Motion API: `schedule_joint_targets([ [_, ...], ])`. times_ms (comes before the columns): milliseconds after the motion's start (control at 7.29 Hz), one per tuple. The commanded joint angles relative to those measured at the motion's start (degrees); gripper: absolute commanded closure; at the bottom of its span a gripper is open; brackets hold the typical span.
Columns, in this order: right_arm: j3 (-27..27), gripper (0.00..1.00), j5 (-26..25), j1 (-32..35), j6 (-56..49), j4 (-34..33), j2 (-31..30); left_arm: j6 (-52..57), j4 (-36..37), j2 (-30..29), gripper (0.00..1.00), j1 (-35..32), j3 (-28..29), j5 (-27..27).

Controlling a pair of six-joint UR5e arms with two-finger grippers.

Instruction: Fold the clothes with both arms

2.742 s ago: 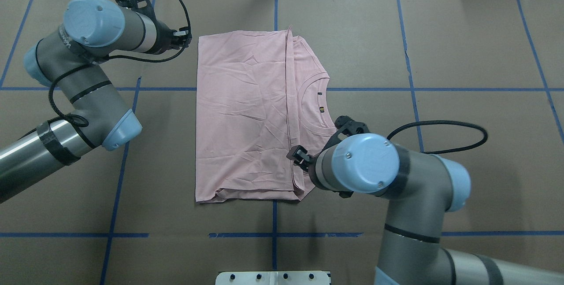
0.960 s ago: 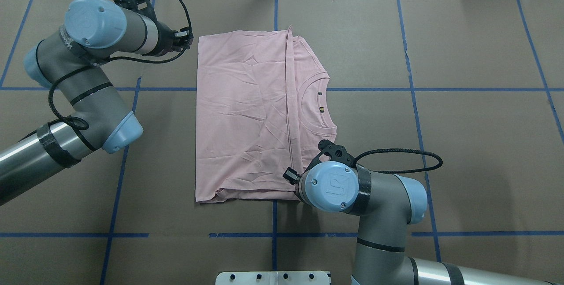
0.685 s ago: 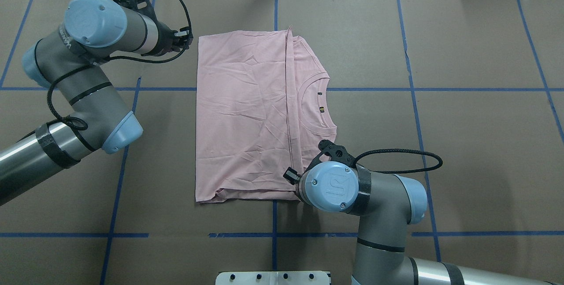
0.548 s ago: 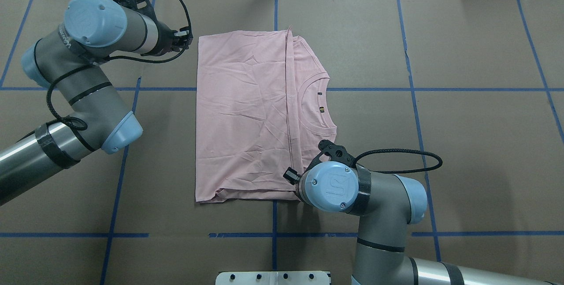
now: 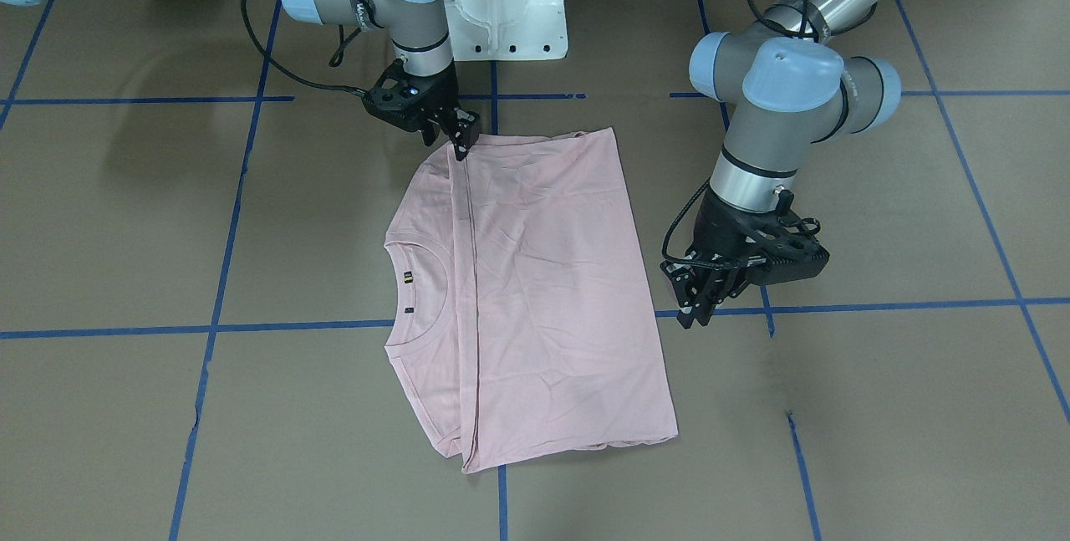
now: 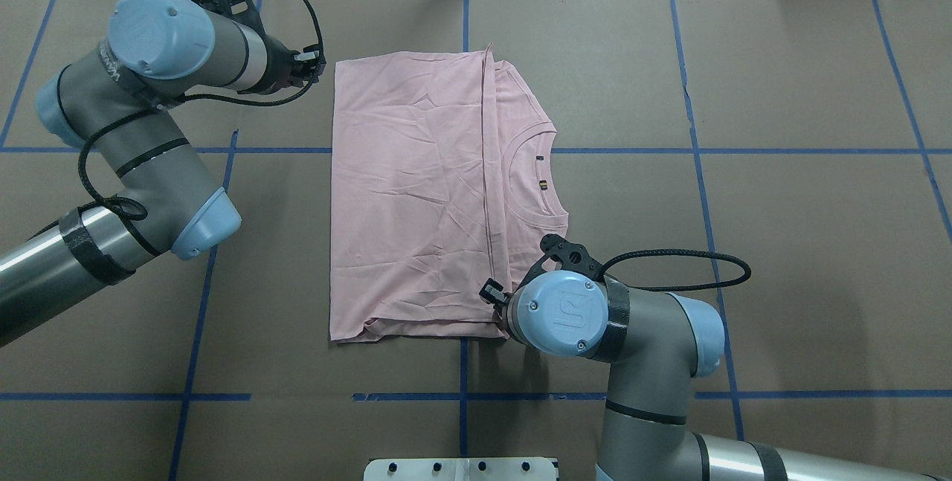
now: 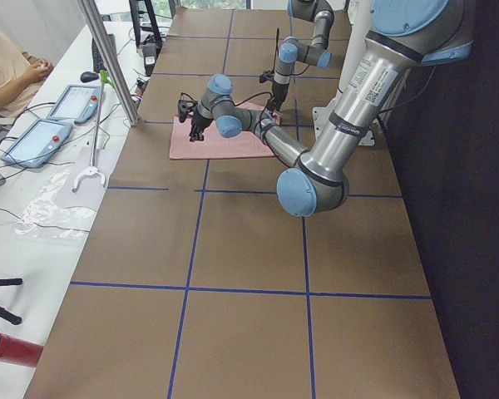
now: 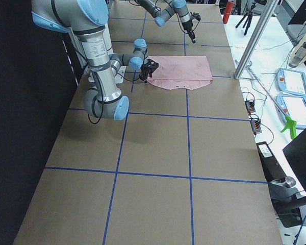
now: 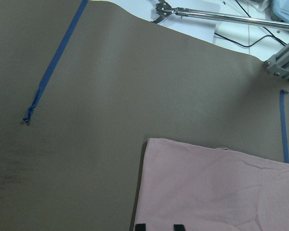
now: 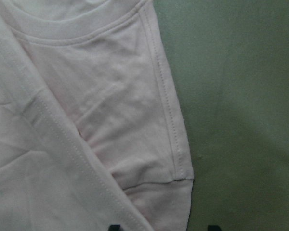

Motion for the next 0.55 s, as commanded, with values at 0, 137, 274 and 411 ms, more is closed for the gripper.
schedule_joint_targets([
  [0, -0.30, 0.38, -0.06, -0.05, 0.02, -0.12, -0.18, 0.00, 0.00, 0.04, 0.68, 0.00, 0.00, 0.00],
  [137, -0.30, 0.45, -0.06, -0.05, 0.02, -0.12, -0.18, 0.00, 0.00, 0.12, 0.68, 0.00, 0.00, 0.00],
  [274, -0.39, 0.66, -0.06, 0.04, 0.11, -0.12, 0.08, 0.00, 0.00, 0.12, 0.68, 0.00, 0.00, 0.00],
  [411, -0.30, 1.00, -0.06, 0.04, 0.20, -0.20, 0.17, 0.00, 0.00, 0.21, 0.68, 0.00, 0.00, 0.00],
])
